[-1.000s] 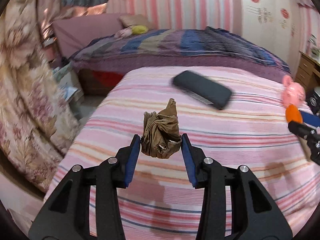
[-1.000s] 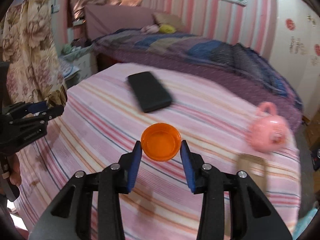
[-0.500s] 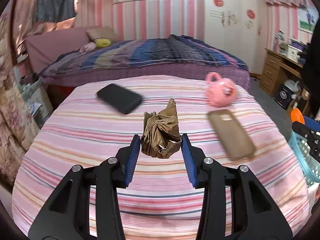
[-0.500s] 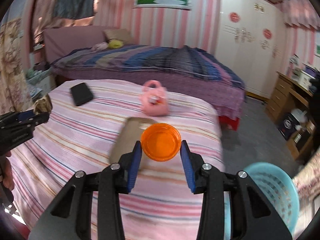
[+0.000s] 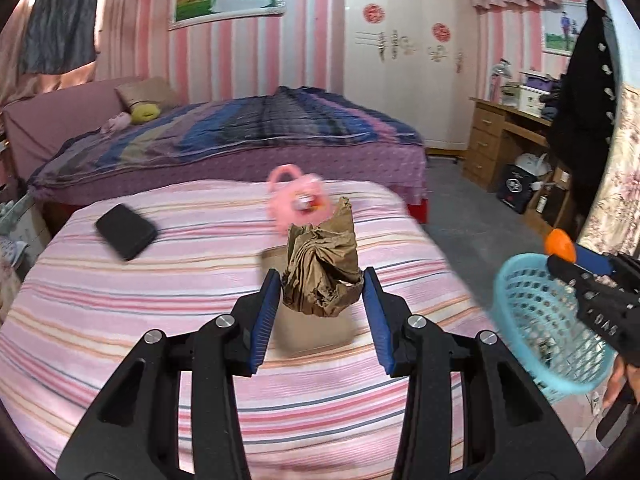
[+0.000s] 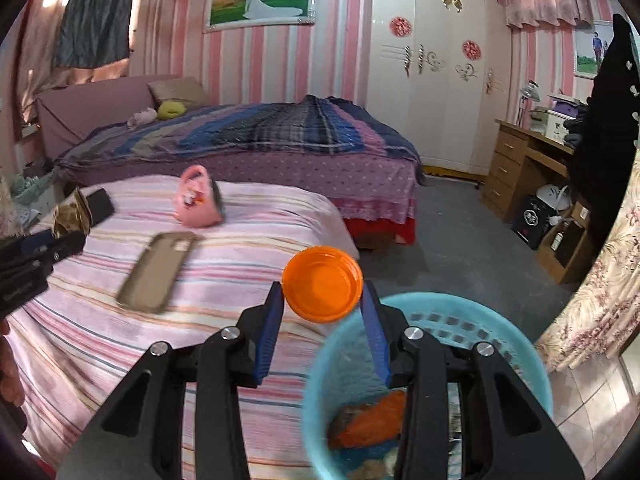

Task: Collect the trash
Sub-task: 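Carry the scrap and orange cap to the basket and release both tools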

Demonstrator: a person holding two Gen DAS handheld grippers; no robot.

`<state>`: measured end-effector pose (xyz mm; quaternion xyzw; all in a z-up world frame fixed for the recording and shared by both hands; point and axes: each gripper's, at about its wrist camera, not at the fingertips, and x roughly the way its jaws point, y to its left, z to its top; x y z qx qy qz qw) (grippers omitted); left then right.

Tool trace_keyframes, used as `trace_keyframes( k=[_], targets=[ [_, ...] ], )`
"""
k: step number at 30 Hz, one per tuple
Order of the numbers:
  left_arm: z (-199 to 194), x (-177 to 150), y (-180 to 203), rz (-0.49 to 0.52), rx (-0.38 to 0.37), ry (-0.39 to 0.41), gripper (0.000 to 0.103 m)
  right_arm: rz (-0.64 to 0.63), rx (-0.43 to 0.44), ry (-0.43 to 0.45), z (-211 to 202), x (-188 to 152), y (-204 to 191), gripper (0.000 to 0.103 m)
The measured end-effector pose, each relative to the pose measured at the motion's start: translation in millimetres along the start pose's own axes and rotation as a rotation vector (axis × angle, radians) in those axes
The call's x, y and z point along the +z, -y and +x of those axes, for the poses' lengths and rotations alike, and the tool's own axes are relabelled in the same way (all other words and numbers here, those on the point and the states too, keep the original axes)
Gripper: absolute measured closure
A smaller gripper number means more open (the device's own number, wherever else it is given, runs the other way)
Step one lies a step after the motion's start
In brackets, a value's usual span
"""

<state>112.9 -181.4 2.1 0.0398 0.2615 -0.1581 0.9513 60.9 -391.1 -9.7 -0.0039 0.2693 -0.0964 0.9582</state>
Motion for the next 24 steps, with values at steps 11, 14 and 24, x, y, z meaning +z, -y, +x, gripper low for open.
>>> trace_keyframes(
  k=[11, 14, 24],
  targets=[
    [24.6, -4.5, 113.8, 0.099, -0.140, -0.031, 0.062, 0.067, -0.082, -0.011, -2.3, -15.6, 76.1, 0.063],
    [29.8, -7.4, 140.8, 0.111, -0.176, -0.038, 0.062, 0.106, -0.102, -0.015, -0.1, -19.5, 90.7, 0.063],
    [46.6, -5.8, 186.2, 0.113, -0.237, -0.059, 0.058, 0.171, -0.157, -0.032, 0.1, -33.9, 132.8, 0.063]
  ],
)
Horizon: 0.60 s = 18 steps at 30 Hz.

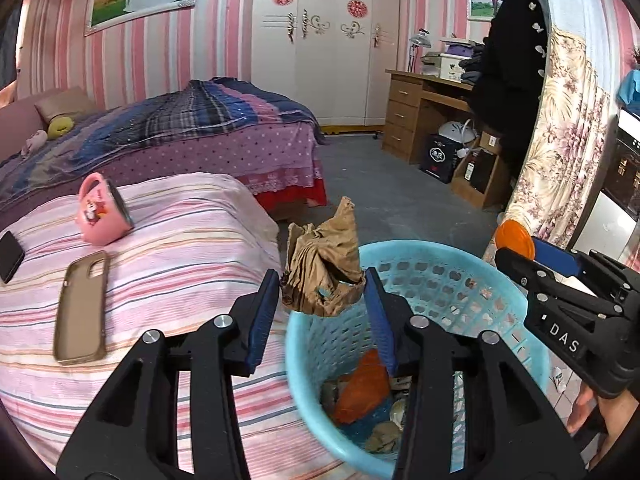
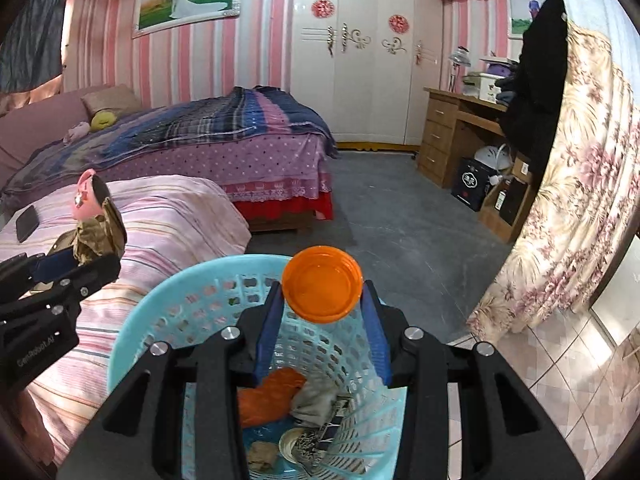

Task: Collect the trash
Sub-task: 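Carry the scrap and orange cap to the basket and release both tools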

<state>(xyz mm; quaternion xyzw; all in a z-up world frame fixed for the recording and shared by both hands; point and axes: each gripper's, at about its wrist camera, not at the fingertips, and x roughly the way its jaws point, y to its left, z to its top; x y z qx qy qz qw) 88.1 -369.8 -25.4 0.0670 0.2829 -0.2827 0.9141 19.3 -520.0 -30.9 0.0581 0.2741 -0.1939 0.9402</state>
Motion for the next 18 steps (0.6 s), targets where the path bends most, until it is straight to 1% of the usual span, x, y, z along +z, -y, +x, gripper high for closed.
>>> trace_keyframes(
  k=[2, 3, 4, 7, 12, 18],
  targets=[
    [0.8, -0.6, 1.4, 0.004, 0.005, -0.001, 0.039, 0.007, 0.000, 0.001, -0.5, -1.5, 7.5, 0.063],
    [-0.3, -1.3, 0.5, 0.002, 0.020, 0.006, 0.024, 0.009, 0.001, 0.001, 0.0, -1.8, 9.0, 0.063],
    [-3.3, -1.9, -1.8, 0.000, 0.040, 0.025, 0.019, 0.011, 0.003, 0.000, 0.4, -2.1, 10.6, 0.063],
    [-9.7, -1.4, -9.1, 0.016, 0.093, 0.033, 0.015, 0.011, 0.003, -0.002, 0.1, -3.4, 10.3, 0.063],
    [-26.1, 0.0, -34.7, -0.007, 0.158, 0.056, 0.009, 0.016, 0.009, -0.003, 1.1, -1.7, 5.6, 0.063],
    [-48.2, -0.7, -70.7, -0.023, 0.219, 0.073, 0.008, 0.019, 0.007, -0.012, 5.0, -1.0, -7.5, 0.063]
  ],
)
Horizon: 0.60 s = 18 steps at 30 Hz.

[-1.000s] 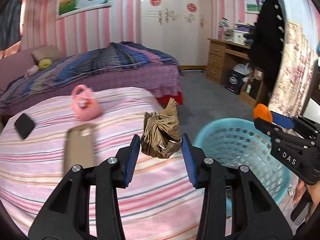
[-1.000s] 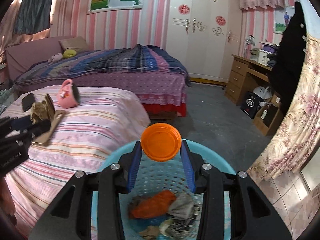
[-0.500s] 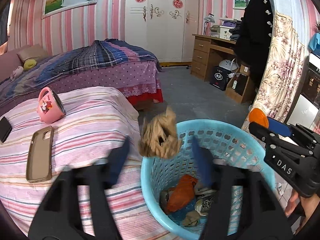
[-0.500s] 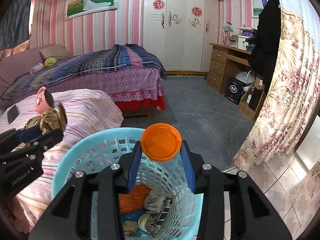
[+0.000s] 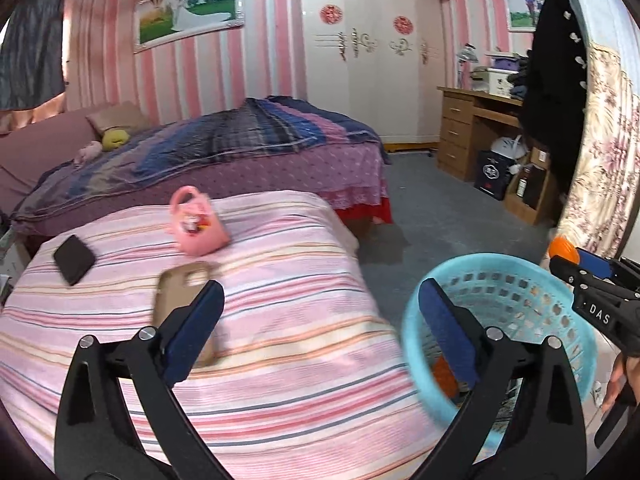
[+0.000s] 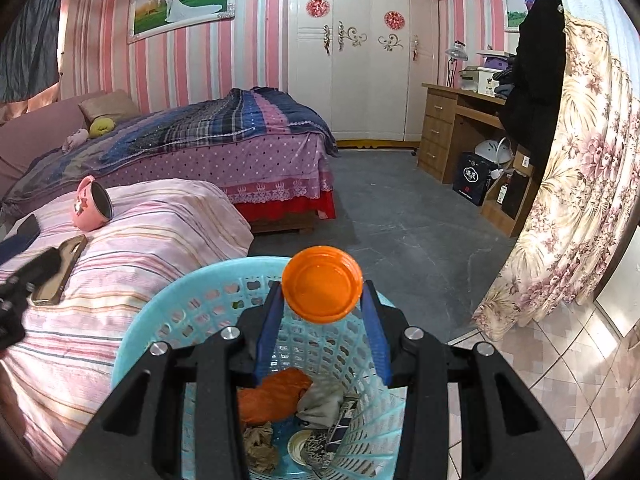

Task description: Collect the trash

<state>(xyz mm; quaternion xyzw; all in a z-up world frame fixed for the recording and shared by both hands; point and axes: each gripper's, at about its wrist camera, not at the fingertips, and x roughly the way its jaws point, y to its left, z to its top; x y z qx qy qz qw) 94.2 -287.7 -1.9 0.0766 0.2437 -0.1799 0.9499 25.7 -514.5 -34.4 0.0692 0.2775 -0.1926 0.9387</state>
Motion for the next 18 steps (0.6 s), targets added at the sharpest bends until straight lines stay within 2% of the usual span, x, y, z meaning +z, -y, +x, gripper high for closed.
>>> trace_keyframes(
  k=[1, 2, 4, 6, 8, 11, 15, 18],
  targets=[
    [-3.2, -0.1, -7.8, -0.004, 0.012, 0.003, 0.007, 0.003, -0.004, -0.005, 1.2, 0.2, -1.8, 0.061],
    [-6.1, -0.1, -14.3, -0.007, 0.019, 0.006, 0.007, 0.002, -0.005, -0.006, 1.8, 0.4, -3.9, 0.049],
    [-12.2, -1.6, -24.6, -0.010, 0.034, 0.014, 0.006, -0.003, -0.015, -0.008, 2.5, 0.8, -8.2, 0.034],
    [-19.7, -2.2, -35.2, -0.012, 0.055, 0.026, 0.005, -0.004, -0.015, -0.014, 2.7, 1.6, -12.6, 0.027],
    [-26.9, -3.1, -46.7, -0.018, 0.068, 0.031, 0.005, 0.000, -0.016, -0.005, 0.1, 1.7, -17.3, 0.016],
    [-39.5, -6.3, -63.9, -0.032, 0.082, 0.031, 0.005, -0.003, -0.010, 0.003, -6.4, 1.2, -28.5, 0.007],
    [-67.8, -14.2, -90.2, -0.041, 0.113, 0.042, 0.005, -0.020, 0.017, 0.028, -27.0, 0.7, -51.2, 0.005],
    [-90.8, -20.0, -109.1, -0.039, 0.143, 0.056, 0.005, -0.022, 0.069, 0.069, -52.4, 2.0, -74.4, 0.005]
  ],
)
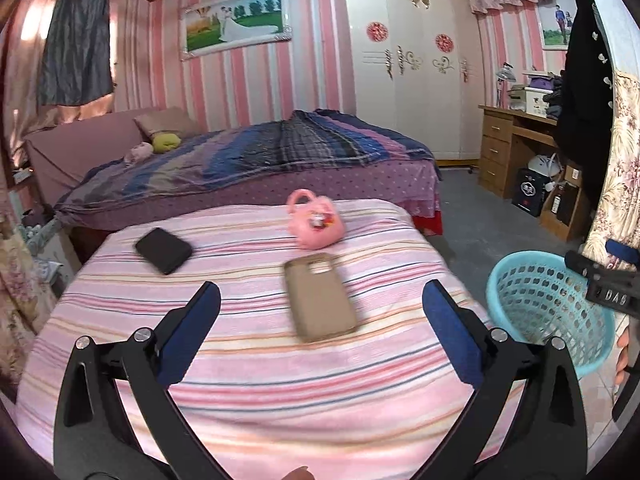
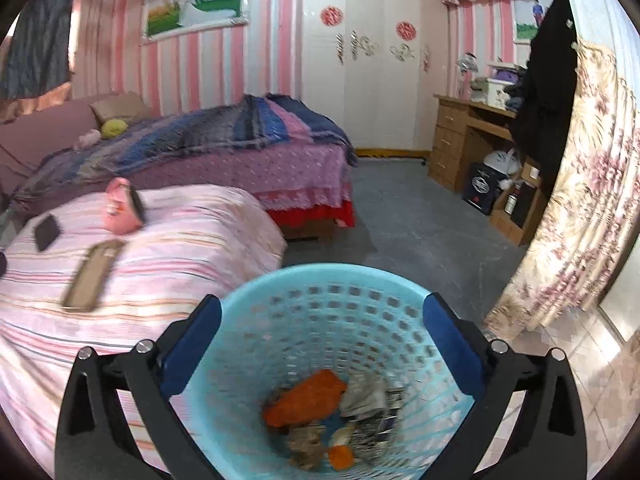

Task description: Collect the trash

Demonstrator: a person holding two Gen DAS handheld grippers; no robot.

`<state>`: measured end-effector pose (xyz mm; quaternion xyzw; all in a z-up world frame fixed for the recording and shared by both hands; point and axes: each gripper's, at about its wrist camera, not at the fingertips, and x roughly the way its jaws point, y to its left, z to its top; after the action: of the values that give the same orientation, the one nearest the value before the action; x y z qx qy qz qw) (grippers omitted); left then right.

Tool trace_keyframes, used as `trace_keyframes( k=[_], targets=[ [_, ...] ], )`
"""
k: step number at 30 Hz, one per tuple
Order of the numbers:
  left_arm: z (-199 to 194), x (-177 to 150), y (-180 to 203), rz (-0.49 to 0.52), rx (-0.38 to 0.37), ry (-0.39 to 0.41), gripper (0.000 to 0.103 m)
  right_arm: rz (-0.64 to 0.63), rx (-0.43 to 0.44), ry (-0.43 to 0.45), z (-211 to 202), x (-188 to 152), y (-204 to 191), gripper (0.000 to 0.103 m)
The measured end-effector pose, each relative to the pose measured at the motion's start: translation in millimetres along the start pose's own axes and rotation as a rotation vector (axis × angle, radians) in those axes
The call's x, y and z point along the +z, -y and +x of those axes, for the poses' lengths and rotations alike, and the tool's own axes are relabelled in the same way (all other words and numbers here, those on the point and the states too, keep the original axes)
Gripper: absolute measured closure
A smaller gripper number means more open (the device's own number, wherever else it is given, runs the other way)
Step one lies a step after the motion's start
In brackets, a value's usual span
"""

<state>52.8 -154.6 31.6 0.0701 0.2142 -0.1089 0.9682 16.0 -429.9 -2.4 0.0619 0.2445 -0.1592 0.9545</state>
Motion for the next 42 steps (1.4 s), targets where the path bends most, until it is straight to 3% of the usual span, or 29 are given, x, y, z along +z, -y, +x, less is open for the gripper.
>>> trace_keyframes(
  k=[7, 14, 20, 42],
  targets=[
    [-54.3, -19.0, -57.0, -0.036, 0.079, 0.036, 0.005, -0.006, 0.076, 0.059, -50.8, -11.3, -51.4, 0.005],
    [-88.3, -44.1, -87.9, -0.055, 0.144, 0.038, 0.005, -0.066, 0.114, 0.099, -104.8, -27.6, -108.3, 0.005],
    [-110.0, -61.8, -103.0, -0.088, 0.144, 0.053, 0.005, -0.117, 0.135, 0.119, -133.5, -38.4, -150.1, 0.005],
    [-133.4, -74.6, -122.6, -0.094, 0.141, 0.106, 0.005, -0.162, 0.101, 0.155, -163.0, -71.7, -195.3, 0.005]
  ],
)
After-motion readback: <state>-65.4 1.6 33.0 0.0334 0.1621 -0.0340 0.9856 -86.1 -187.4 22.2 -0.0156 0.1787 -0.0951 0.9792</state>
